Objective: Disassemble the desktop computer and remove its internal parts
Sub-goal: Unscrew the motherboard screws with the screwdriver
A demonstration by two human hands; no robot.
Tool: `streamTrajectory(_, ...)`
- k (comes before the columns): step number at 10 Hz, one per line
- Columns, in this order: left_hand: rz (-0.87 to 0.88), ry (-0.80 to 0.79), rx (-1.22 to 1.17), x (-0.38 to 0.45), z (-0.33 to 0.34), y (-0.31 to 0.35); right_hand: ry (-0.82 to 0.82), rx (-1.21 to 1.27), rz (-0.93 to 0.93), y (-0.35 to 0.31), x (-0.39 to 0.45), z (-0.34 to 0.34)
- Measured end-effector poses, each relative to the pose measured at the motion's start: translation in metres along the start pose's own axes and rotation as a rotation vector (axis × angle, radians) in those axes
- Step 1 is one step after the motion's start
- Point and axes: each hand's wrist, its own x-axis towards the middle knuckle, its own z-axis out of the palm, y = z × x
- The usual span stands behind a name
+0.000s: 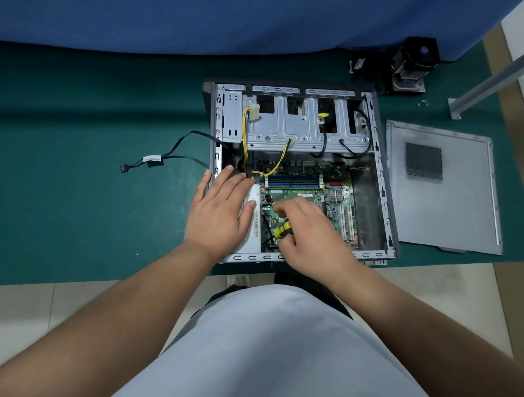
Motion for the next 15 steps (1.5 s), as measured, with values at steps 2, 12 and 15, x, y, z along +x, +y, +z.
streamTrajectory(2, -0.001, -0.002, 0.001, -0.0003, -0.0004, 0.0008, 0.065, -0.159, 0.098, -0.0033, 0.0006, 0.0008)
streamTrajectory(12, -0.014, -0.023, 0.002, 0.0005, -0.0016, -0.0005, 0.019, -0.249, 0.046, -0.001, 0.0002, 0.0003)
streamTrajectory(15, -0.015, -0.023, 0.004, 0.0006, -0.0002, -0.0012, 0.018, -0.151, 0.046, 0.0049, -0.0022, -0.0001)
